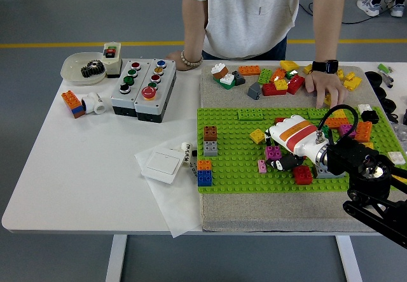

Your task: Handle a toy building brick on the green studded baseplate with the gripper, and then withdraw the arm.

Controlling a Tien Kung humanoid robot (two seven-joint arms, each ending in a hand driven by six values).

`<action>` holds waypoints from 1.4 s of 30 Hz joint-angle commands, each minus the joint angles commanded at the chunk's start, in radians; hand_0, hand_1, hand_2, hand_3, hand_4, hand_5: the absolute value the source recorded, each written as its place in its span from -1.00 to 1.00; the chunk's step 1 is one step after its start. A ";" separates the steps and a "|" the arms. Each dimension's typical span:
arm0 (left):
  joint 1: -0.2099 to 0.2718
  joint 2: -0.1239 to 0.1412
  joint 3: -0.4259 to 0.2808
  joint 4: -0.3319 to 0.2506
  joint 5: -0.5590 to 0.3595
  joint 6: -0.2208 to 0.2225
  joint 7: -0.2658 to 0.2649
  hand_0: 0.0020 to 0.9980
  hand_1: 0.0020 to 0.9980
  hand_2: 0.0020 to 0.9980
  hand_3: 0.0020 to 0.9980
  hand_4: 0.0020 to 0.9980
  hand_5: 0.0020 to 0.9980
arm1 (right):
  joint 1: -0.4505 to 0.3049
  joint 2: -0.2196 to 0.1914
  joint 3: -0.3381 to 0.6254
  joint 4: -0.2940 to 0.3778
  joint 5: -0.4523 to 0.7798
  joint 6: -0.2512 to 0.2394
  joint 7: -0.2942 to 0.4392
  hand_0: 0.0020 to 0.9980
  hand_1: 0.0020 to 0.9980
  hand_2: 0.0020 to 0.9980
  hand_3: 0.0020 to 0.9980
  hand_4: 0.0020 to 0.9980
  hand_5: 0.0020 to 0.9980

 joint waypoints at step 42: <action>0.005 -0.001 -0.005 0.001 0.006 -0.002 0.004 0.49 0.51 0.58 0.21 0.26 0.30 | -0.010 -0.027 0.028 0.089 -0.036 -0.017 0.015 -0.42 -0.35 -0.17 -0.04 0.53 -1.00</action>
